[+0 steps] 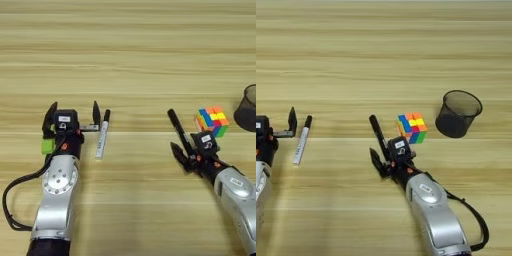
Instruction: Move the objects on the table
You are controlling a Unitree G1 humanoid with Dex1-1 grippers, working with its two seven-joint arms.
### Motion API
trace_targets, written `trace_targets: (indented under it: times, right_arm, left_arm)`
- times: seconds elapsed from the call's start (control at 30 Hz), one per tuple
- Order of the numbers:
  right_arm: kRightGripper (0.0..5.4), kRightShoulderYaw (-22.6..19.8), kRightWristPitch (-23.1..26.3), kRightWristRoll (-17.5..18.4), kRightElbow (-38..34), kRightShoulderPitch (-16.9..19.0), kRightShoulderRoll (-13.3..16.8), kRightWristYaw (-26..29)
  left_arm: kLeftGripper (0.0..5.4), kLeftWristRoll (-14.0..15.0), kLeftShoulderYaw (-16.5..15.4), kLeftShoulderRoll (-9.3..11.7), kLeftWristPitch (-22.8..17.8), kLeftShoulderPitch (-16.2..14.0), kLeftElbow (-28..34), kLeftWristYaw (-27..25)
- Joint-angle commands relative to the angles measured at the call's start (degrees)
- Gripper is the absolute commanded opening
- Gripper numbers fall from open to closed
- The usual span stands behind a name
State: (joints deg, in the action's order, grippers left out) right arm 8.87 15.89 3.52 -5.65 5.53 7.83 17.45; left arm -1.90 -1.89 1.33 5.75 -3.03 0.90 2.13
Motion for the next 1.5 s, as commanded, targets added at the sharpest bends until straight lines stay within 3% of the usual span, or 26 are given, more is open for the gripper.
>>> trace_targets:
  times: [0.03,0.67,1.0,1.5]
  right_arm:
    - [2.99,0.09,1.84,0.15,1.06,0.29,-0.01,-0.15]
    - [0.92,-0.17,1.82,0.50,1.45,-0.02,-0.22,-0.03]
    - [0.87,-0.81,1.04,2.12,0.65,-0.15,-0.83,0.42]
    - [0.87,-2.86,-8.98,3.66,-7.26,-0.02,-0.75,-0.15]
  left_arm:
    - [5.40,0.06,0.00,0.01,-0.76,0.46,0.13,-0.04]
    - [5.40,0.06,0.00,-0.05,-0.66,0.73,-0.26,0.00]
    - [5.40,0.04,-0.06,0.01,-0.67,0.79,-0.33,0.00]
    - [5.40,-0.02,-0.05,0.08,-0.84,0.55,0.12,-0.01]
